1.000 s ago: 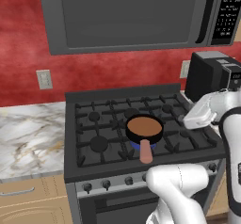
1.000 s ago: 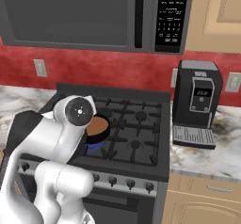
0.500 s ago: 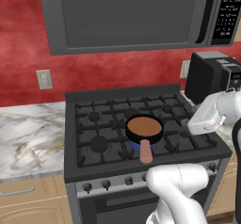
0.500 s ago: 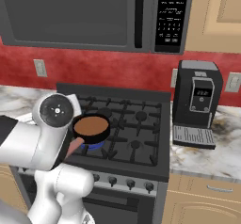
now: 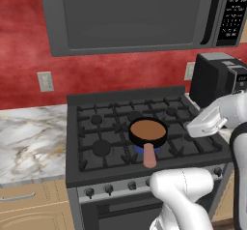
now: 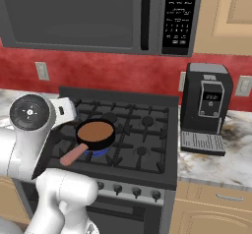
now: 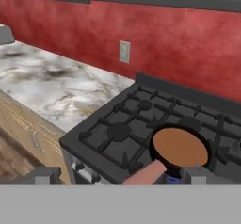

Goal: Pick up the sugar cube(s) and place them in the saucepan with hot chocolate.

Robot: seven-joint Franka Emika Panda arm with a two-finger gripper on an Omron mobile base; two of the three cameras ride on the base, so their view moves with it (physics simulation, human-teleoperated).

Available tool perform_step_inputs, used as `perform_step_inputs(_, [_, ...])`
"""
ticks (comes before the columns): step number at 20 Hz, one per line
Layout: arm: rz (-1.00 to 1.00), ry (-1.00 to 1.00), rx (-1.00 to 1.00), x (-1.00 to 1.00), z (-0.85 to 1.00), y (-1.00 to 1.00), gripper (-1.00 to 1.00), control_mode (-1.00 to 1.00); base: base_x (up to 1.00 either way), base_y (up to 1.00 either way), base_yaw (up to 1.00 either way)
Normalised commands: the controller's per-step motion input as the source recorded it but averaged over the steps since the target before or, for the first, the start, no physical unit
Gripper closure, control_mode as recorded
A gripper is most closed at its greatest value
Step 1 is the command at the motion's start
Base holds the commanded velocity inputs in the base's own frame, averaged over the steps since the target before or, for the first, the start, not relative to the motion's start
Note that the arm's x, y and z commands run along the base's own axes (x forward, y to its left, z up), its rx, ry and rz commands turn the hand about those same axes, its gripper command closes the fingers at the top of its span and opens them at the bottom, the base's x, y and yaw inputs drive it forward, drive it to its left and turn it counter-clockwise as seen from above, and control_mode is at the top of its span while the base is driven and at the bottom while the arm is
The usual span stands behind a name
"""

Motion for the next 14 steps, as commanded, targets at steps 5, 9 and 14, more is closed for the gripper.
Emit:
perform_step_inputs(5, [-0.37, 0.0, -0.06, -0.02, 0.0, 0.0, -1.0, -1.0, 0.0, 0.0, 0.0])
perform_step_inputs(9, [-0.28, 0.0, -0.01, 0.0, -0.09, 0.0, -1.0, -1.0, 0.0, 0.0, 0.0])
perform_step_inputs(14, [-0.15, 0.0, 0.0, 0.01, -0.31, 0.0, -1.0, -1.0, 0.0, 0.0, 0.0])
